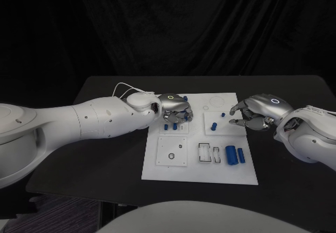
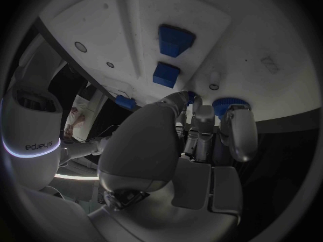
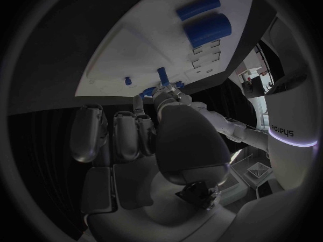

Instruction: Assemble the parts on the task board

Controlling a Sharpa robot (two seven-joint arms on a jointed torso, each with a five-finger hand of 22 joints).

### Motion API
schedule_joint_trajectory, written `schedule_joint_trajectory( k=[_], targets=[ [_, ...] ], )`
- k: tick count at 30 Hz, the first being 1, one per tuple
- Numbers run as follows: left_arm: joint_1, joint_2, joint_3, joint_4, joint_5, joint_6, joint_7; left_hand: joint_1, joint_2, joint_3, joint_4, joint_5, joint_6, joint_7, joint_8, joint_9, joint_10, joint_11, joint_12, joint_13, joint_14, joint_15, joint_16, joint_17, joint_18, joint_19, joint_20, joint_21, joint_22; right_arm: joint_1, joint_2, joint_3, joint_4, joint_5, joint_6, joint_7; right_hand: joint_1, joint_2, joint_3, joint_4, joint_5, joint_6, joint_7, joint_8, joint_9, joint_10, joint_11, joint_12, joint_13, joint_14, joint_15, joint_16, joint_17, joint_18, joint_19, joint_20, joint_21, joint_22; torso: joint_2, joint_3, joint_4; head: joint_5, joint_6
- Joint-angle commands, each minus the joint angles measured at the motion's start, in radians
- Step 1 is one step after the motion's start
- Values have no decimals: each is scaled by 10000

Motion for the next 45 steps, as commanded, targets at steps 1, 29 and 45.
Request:
schedule_joint_trajectory(
  k=[1,29,45],
  targets=[
    [-50,31,-14,-15,-22,-93,209,31,89,58,-8,52,67,-3,38,7,88,14,74,12,11,-61,-33,-25,-104,53,-36,26,1779,-21,-9,5,21,-3,19,-54,-37,64,21,16,47,53,-9,-36,-16,-63,4,-41,508,258,37,-52,-6,78,-77,1,-41,1668,2,-1,-3,1,-1],
    [690,-1486,-14,1834,-22,-1675,693,-1,-6,348,-312,-205,649,237,88,50,1053,-332,225,-124,-6,-318,-194,-570,-143,146,-195,211,1825,-21,-72,5,5,168,363,-52,-25,75,31,13,17,69,-8,-45,-42,-80,10,-61,484,248,40,-86,-47,88,-94,2,-98,1653,-10,6,15,-6,-1],
    [759,-1624,-18,1391,-22,-275,337,-109,-19,391,-263,-397,1084,493,158,107,1704,-295,41,-375,-76,-217,-314,-873,-138,105,-175,148,1811,-23,-41,5,-45,311,656,137,-14,70,32,6,-8,77,-9,-48,-52,-93,9,-74,467,246,41,-93,-54,90,-97,2,-111,1650,3,0,-1,52,-1]
  ],
)
